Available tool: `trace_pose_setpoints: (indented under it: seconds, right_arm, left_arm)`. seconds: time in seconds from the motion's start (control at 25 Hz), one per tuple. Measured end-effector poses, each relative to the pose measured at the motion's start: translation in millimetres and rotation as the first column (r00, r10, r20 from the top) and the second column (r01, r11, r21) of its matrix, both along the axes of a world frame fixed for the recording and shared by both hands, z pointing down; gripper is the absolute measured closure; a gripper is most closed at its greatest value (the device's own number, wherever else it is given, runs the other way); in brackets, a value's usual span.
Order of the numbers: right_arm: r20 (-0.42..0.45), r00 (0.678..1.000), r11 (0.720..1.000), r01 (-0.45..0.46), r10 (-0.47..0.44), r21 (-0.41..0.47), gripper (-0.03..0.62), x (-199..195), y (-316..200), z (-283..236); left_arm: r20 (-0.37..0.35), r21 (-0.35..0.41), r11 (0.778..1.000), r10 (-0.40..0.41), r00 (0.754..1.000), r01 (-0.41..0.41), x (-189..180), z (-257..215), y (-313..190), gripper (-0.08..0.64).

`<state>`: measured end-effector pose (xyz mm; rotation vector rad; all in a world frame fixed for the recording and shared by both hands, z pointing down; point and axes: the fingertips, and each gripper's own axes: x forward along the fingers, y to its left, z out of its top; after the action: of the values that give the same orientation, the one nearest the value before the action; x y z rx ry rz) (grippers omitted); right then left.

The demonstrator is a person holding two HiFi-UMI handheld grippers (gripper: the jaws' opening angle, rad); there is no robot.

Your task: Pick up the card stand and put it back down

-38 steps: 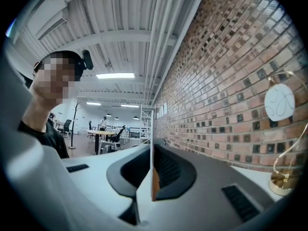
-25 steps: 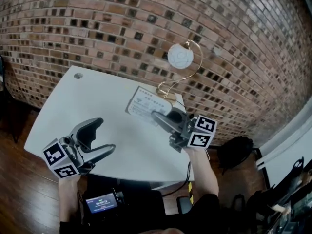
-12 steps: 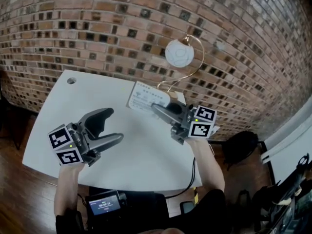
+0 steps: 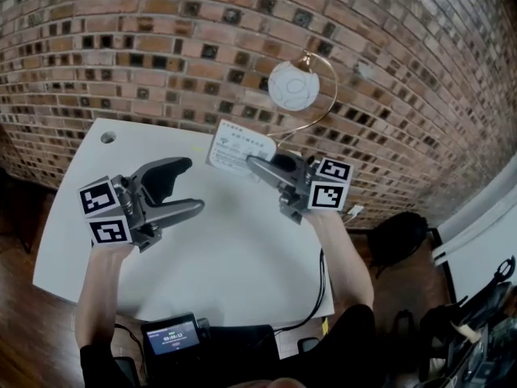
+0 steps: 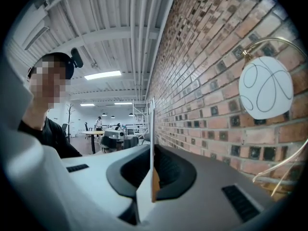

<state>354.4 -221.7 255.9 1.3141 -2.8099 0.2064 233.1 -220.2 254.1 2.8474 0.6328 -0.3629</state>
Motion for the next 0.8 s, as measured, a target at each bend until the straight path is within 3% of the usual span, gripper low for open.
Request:
trace_pose_setpoints:
  seconds: [0.56,0.8]
  right_arm:
    - [-0.004,1.000,1.000,0.024,-0.024,0.017,0.565,29.0,-68.6,29.5]
    - [-0.003,1.000,1.000,0.013,-0.013,-0.018,0.565,46.6,-105.4,52.4]
  left_arm:
    - [0.037,-0.068,0.997,-0.037,0.999,0.039,23.7,34.8,-58.6,0.186]
    - [0.097,-0.070,0.997,-0.024,0.995,0.031,35.9,61.7,-62.8,0.186]
